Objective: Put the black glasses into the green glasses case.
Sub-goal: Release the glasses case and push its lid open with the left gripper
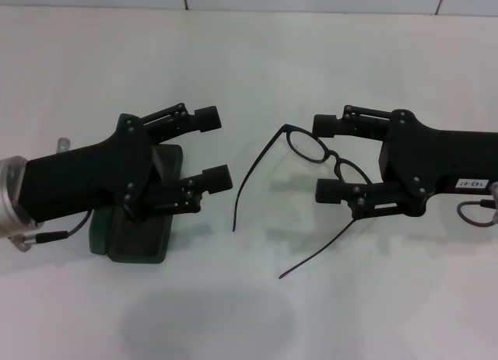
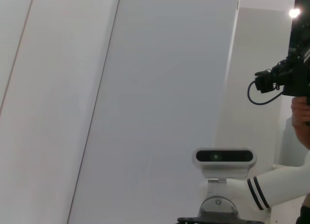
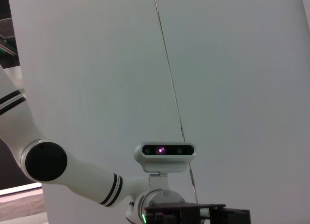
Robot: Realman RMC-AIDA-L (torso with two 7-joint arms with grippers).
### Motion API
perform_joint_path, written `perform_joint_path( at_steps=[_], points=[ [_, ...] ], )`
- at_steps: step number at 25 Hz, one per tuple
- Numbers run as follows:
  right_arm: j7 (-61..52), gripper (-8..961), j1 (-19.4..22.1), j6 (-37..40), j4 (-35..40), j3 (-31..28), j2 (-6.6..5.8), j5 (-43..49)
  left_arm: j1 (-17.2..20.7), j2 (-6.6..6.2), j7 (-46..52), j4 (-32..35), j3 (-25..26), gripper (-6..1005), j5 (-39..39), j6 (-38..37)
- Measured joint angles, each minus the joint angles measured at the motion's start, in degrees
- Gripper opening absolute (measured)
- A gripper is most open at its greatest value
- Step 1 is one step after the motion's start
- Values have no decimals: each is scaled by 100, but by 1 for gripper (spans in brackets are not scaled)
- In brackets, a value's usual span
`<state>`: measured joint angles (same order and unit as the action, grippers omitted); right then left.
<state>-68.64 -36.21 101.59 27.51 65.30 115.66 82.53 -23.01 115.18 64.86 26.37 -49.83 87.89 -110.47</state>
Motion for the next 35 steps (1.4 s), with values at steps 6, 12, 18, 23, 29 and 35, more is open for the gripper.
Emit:
perform_joint_path(
  at_steps=[6, 12, 18, 23, 29, 35],
  points=[
    [0, 857, 7, 0, 0, 0, 0, 0, 0, 4, 0, 0, 0, 858, -5, 2],
    [0, 857, 33, 1, 1, -3, 0, 0, -4, 4, 73, 8, 28, 856, -41, 8],
    [209, 857, 384, -396, 2, -410, -12, -20, -63, 133, 2054, 1213, 490, 853, -205, 323],
    [361, 858, 928, -396, 63, -1024, -61, -22, 243, 495, 4624, 4395, 178, 851, 1258, 1665],
    [371, 858, 1397, -364, 73, -1451, -103, -32, 216, 437, 7749, 6796, -1101, 838, 4488, 2215],
    [397, 858, 1432, -409, 47, -1473, -90, -34, 178, 431, 9558, 7470, -2490, 752, 6505, 2076]
  ],
)
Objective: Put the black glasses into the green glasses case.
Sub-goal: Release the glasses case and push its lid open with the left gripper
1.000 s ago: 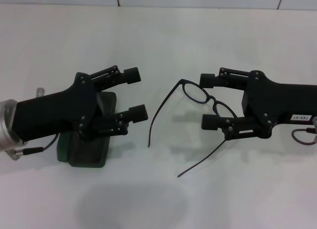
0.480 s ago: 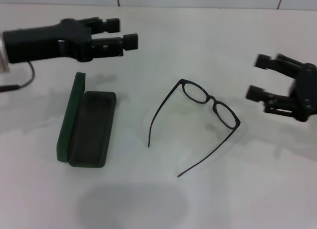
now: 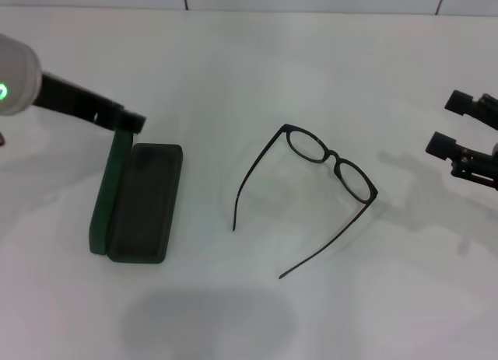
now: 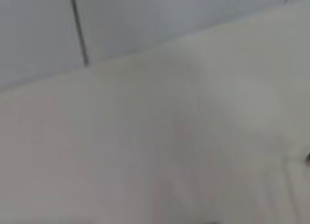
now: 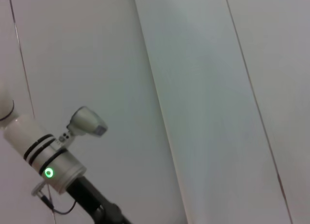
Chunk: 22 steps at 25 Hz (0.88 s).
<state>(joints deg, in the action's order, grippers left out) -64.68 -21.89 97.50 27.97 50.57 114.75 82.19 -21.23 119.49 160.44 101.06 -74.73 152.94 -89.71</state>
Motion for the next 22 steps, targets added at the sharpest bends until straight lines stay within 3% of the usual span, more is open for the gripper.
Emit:
perform_joint_path(
  at_steps=[4, 11, 19, 22],
  points=[
    [57, 858, -90, -26, -37, -4, 1, 19, -27, 24, 429, -247, -402, 689, 474, -20],
    [129, 857, -201, -31, -36, -9, -7, 37, -53, 28, 557, -685, -572, 673, 547, -6],
    [138, 858, -161, -37, -49, -13, 32, 51, -66, 4, 631, -733, -613, 655, 564, -34],
    [140, 858, -146, -9, -55, -13, 39, 52, -72, 2, 624, -756, -619, 524, 570, -40]
  ],
)
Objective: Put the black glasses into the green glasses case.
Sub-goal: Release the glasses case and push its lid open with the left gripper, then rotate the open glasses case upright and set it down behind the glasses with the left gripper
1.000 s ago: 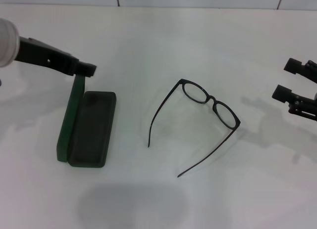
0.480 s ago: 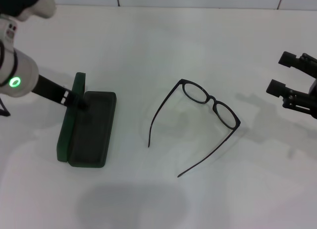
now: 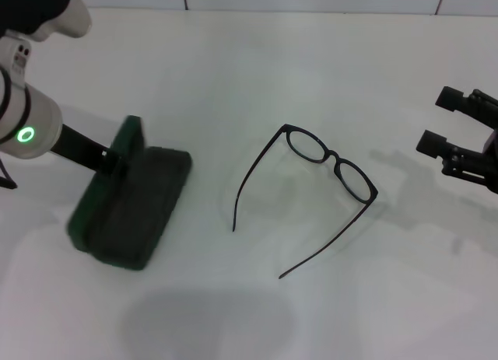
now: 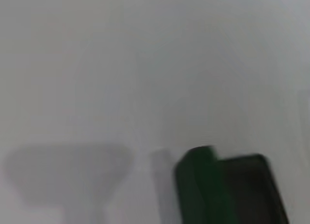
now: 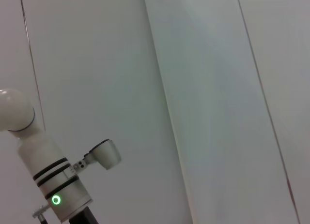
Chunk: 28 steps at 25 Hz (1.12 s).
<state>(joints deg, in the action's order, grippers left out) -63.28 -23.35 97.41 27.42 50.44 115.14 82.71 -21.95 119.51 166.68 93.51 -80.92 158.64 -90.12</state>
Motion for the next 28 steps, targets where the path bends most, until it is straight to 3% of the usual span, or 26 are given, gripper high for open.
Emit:
perform_joint_path(
  at_steps=[5, 8, 15, 20, 24, 28],
  points=[
    [1, 857, 30, 39, -38, 0, 6, 0, -17, 3, -4, 120, -5, 333, 89, 0],
    [1, 857, 32, 81, -62, 11, 8, 0, -68, 8, -71, 549, -79, 230, 323, 53],
    [162, 858, 3, 673, -22, 260, -18, 201, -567, 18, -1233, 1064, -374, 200, 351, 636],
    [317, 858, -243, 1127, -2, 787, -17, 612, -978, 39, -3226, 168, -1195, 199, 310, 2179],
    [301, 857, -245, 1134, -53, 845, 44, 620, -1549, 46, -3855, -952, -1693, 199, 190, 3173],
    [300, 857, -180, 1135, -80, 843, 71, 585, -2060, 50, -4335, -1990, -1905, 199, -164, 3715]
  ],
)
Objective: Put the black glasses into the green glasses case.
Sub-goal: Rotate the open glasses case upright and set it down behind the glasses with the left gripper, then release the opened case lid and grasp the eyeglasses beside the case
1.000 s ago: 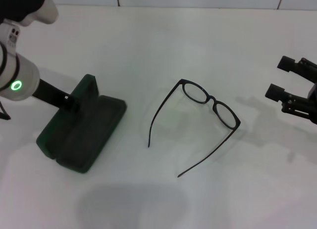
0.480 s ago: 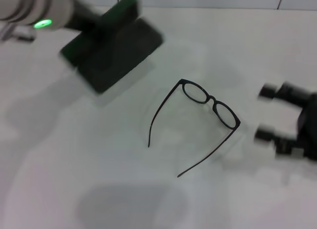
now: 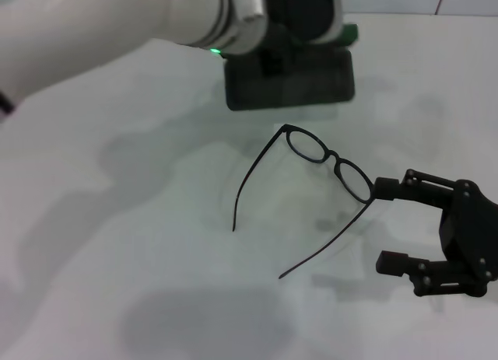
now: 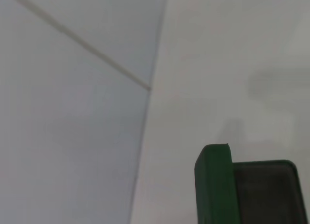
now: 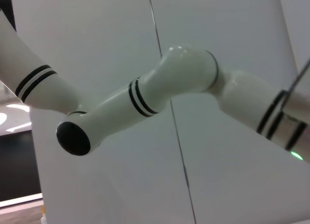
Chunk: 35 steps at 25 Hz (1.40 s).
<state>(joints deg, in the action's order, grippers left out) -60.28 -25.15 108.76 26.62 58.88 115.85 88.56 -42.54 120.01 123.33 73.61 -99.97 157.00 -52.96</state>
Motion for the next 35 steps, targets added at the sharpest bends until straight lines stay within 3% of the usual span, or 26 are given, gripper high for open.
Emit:
perform_joint_path(
  at_steps=[6, 13, 27, 31, 35],
  points=[
    [-2, 858, 145, 3, -61, -82, -8, -26, -344, 9, -293, -813, -263, 209, -280, 372],
    [-2, 857, 184, -39, -74, -87, -11, -33, -353, 17, -251, -935, -553, 241, -220, 315],
    [-22, 857, 187, -99, -118, -96, -35, -165, -400, 18, 139, -1038, -497, 306, -279, 72],
    [-423, 857, 172, -567, -137, -96, -38, -176, -309, 16, 456, -626, -371, 366, -392, -125],
    [-1018, 850, 49, -1151, 11, -91, -49, -177, 288, 6, 1205, 815, -23, 444, -594, -350]
  ],
)
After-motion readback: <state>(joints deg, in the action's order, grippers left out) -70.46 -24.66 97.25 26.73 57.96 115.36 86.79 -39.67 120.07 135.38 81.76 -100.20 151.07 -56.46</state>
